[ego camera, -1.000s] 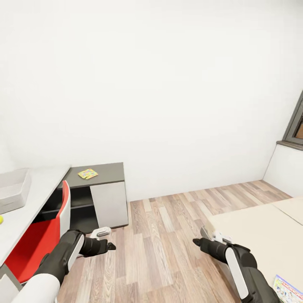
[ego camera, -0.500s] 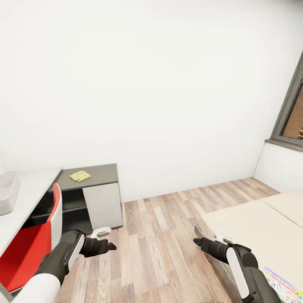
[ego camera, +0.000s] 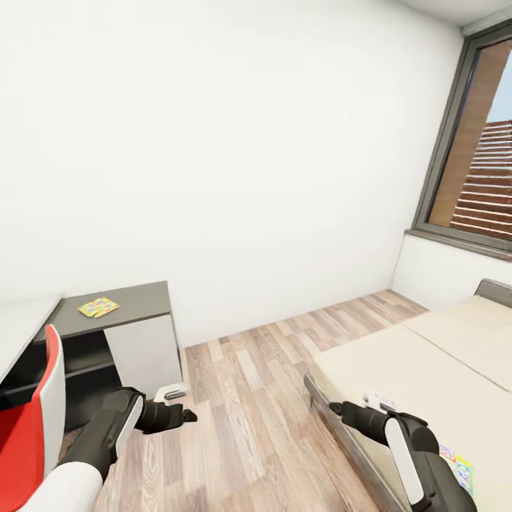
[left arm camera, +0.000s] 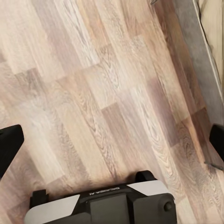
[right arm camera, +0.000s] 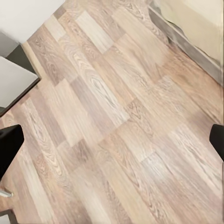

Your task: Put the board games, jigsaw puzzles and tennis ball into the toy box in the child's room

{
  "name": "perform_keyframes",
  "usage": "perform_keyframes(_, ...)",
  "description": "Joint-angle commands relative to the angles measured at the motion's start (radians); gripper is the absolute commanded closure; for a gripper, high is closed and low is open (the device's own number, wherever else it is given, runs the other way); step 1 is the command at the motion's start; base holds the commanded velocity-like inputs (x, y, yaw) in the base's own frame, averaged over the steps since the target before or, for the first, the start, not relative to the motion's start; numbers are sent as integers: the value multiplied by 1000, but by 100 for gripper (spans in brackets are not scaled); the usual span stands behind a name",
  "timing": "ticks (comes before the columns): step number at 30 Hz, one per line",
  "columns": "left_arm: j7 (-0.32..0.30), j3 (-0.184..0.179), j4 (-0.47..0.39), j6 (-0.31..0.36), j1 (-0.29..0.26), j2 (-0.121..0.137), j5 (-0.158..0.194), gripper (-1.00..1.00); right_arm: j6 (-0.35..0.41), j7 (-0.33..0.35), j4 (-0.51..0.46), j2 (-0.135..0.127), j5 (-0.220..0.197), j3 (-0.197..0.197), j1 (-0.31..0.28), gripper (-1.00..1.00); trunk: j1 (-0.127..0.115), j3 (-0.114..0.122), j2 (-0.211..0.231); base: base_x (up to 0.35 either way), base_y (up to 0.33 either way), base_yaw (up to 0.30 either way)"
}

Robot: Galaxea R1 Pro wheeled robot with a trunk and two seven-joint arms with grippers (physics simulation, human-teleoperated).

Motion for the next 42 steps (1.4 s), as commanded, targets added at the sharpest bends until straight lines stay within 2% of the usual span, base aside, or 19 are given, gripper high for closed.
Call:
perform_keyframes(1, -3, 2, -1, 6, -1, 0, 0, -100, 5, 3, -1, 1, 1, -7, -1, -100, 1, -2, -2, 0, 0, -279)
perform_keyframes(17, -7, 1, -2, 4, -1, 2, 0, -100, 6, 6, 1, 1, -1, -137, -1, -100, 1, -2, -2, 19, 0, -280)
perform_keyframes(23, -41, 0, -2, 2, -1, 4, 0, -100, 8, 7, 4, 0, -2, -232, -1, -100, 1, -2, -2, 189, 0, -280)
perform_keyframes(27, -54, -1, -2, 2, -1, 5, 0, -100, 8, 7, 19, 0, -2, -279, -1, -100, 1, -2, -2, 220, 0, -280)
perform_keyframes(42, -58, -2, -2, 1, -1, 5, 0, -100, 7, 7, 66, -3, -2, -355, -2, -100, 1, -10, -2, 35, 1, -279)
